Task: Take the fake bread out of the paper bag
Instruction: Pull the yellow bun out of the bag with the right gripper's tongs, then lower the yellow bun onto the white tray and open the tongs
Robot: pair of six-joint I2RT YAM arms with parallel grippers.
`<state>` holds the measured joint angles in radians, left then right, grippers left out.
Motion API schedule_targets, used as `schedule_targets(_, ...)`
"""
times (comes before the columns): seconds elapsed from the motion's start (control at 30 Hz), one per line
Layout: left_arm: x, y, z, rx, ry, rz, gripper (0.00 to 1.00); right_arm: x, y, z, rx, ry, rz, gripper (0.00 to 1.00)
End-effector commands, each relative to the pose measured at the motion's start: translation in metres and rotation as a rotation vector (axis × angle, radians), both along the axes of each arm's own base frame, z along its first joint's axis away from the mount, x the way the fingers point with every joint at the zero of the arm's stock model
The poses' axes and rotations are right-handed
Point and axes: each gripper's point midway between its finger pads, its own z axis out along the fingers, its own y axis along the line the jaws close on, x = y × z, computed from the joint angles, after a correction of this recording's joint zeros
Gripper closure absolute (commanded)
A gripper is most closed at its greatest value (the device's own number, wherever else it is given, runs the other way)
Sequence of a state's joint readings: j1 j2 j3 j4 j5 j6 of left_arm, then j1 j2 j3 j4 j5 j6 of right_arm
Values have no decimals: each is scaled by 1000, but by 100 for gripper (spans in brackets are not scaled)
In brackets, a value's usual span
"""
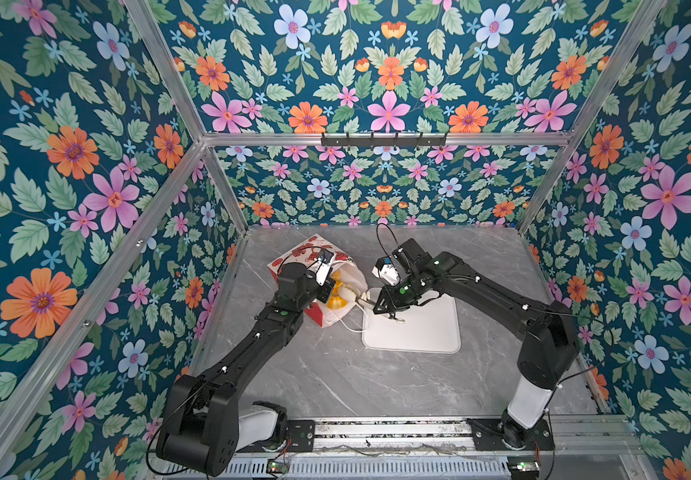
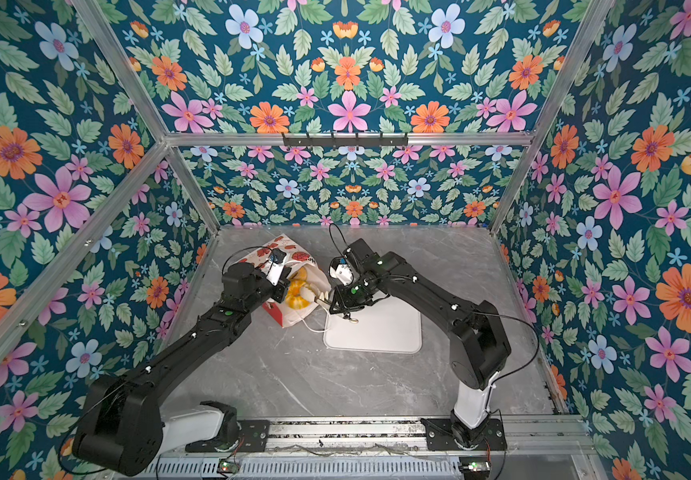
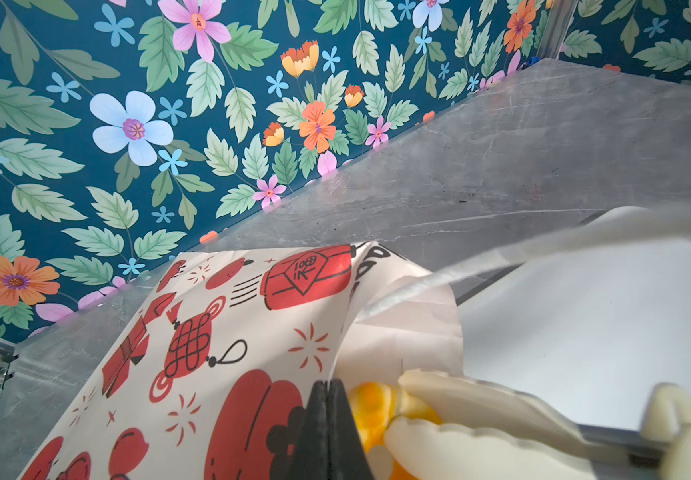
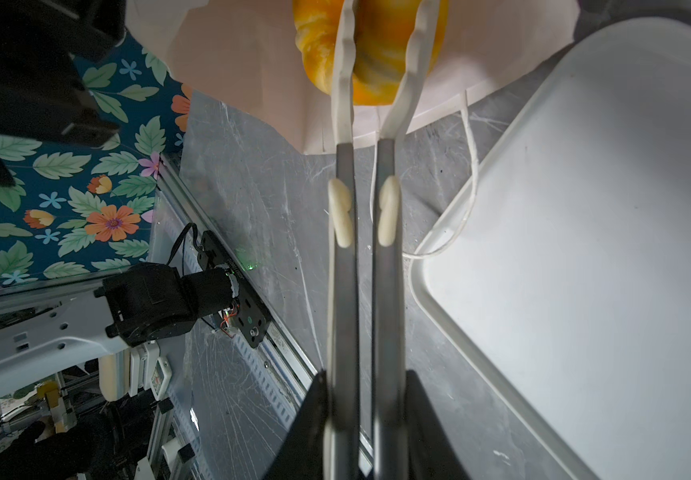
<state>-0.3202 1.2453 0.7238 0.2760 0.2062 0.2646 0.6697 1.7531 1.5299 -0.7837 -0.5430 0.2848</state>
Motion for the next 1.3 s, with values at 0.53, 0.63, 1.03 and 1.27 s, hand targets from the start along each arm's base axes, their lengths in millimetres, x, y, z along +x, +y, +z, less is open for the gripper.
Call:
schedule_targets(0.53,6,6,9,-12,-39,48,100,-64,-129,4,-175,-54,-273,100)
schedule_targets(0.63,6,5,8,-15,-37,40,100,-73,-146,-4,-189,-30,-328,99)
schedule_targets(1.03,6,2,6,-18,-29,22,100,-75,-202,-24,-183,17,-578,97)
schedule_targets(1.27,5,0,4,-20,-24,14,100,-71,-204,-35,-166,46,-594,96)
